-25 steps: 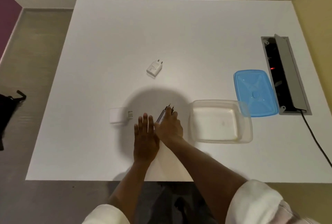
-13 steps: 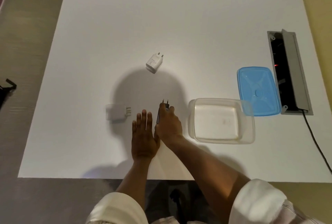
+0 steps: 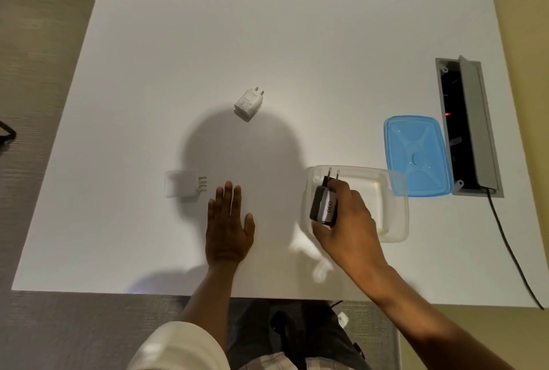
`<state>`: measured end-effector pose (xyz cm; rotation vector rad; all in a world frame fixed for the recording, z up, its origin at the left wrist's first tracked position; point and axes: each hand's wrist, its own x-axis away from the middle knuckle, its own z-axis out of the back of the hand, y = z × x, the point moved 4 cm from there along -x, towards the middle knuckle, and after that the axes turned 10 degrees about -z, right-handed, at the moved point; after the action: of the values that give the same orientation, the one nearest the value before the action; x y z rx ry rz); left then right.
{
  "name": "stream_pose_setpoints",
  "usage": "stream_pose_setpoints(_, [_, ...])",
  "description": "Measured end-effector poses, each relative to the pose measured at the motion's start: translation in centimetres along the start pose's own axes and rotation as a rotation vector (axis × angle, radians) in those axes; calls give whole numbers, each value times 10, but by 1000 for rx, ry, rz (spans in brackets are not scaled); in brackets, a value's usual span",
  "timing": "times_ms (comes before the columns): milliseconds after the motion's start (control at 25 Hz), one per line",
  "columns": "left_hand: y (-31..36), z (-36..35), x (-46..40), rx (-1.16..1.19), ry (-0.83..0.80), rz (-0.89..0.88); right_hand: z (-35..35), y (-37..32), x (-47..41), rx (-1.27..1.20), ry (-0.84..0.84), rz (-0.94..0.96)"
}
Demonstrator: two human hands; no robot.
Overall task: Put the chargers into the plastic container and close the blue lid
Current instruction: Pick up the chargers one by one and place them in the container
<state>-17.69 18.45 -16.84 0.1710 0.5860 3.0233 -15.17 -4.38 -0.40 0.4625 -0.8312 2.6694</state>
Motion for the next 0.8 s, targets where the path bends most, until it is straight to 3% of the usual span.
stream_pose_setpoints(320, [1, -1, -2, -16, -3, -8, -29, 39, -44, 270, -178, -26])
stream_pose_setpoints(520, [1, -2, -2, -12, 2, -6, -46, 40, -62, 282, -269, -14])
stream_pose_setpoints(800, [1, -3, -2, -6, 4, 2, -56, 40, -66, 236, -240, 20])
